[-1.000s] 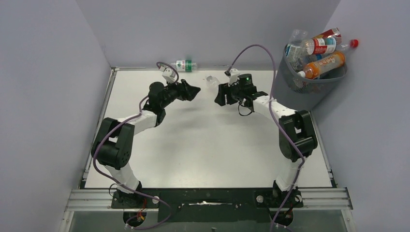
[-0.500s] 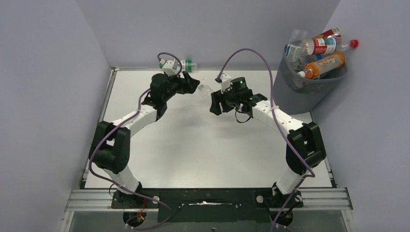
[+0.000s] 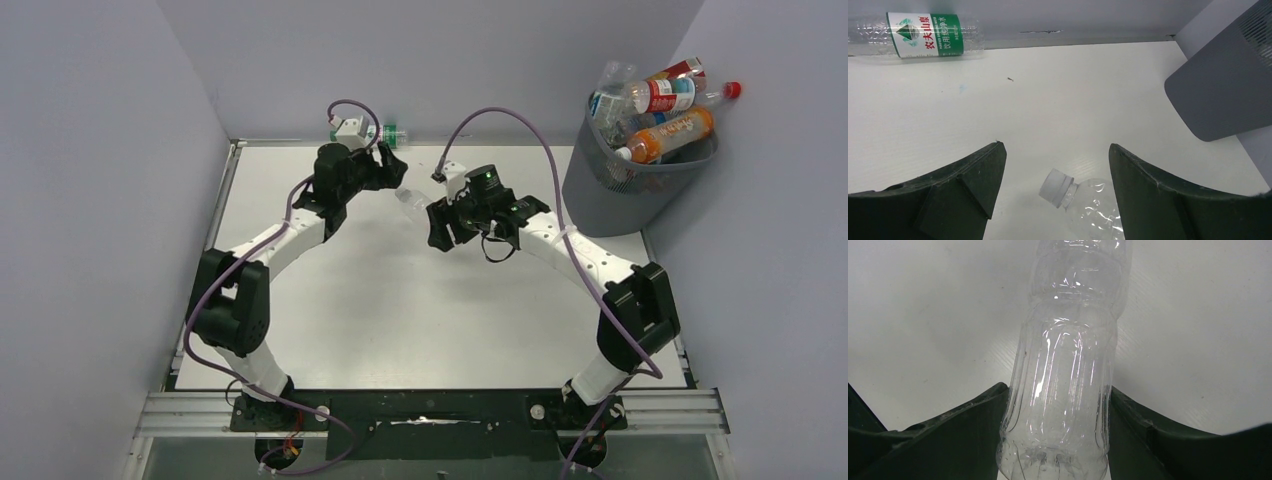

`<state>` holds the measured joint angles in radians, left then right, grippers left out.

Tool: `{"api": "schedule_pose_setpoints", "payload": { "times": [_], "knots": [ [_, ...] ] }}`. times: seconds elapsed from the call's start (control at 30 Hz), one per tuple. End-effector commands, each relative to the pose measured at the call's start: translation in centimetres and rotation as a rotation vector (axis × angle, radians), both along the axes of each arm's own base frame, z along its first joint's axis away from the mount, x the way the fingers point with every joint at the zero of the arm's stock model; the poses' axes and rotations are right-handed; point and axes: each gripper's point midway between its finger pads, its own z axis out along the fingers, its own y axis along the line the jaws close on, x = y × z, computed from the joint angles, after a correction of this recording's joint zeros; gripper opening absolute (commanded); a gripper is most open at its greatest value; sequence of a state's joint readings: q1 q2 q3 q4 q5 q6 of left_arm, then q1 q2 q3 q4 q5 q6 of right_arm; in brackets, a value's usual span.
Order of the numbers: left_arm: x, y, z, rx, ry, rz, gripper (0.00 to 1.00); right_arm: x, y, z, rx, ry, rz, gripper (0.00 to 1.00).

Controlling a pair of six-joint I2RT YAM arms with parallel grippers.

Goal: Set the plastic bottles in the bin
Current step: Pick up the plastic bottle at the center of the board.

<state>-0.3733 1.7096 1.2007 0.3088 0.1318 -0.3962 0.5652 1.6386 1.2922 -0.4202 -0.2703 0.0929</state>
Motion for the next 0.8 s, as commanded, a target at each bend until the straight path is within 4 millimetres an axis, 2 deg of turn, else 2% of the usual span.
{"api": "schedule_pose_setpoints", "payload": {
  "times": [0.0,0.27,0.53,0.77],
  "knots": [
    [1.4,0.2,1.4,0.017,-0.033,0.036,0.76,-0.3,1.1,6.7,0.089,-0.132,0.046,0.57],
    [1.4,0.6,-1.5,0.061,0.033,0.053,0.75,-1.6,1.3,10.6,0.165,-0.182,0.083,0.59],
    [0.0,0.7,-3.1,0.056,0.073,0.033,0.75,0.5,0.0,13.4,0.189,-0.26,-0.015,0.6],
    [-1.1,-1.5,-4.3,0.051,0.095,-0.018,0.74,1.9,-0.2,15.7,0.26,-0.312,-0.07,0.6]
  ]
}}
